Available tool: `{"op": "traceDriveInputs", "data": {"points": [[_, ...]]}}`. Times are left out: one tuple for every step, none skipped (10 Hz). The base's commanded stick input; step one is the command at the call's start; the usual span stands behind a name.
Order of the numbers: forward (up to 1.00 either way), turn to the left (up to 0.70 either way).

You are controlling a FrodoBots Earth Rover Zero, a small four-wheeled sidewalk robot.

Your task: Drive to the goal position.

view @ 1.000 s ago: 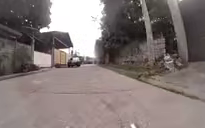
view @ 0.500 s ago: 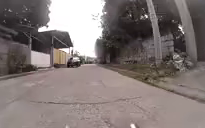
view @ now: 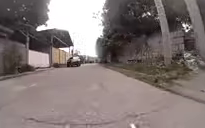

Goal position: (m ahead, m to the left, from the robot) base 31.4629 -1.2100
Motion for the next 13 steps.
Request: {"op": "traceDriveInputs", "data": {"points": [[1.0, 0.0], [1.0, 0.0], [1.0, 0.0], [1.0, 0.0], [1.0, 0.0], [1.0, 0.0], [1.0, 0.0], [1.0, 0.0], [1.0, 0.0], [1.0, 0.0], [1.0, 0.0], [1.0, 0.0], [1.0, 0.0]]}}
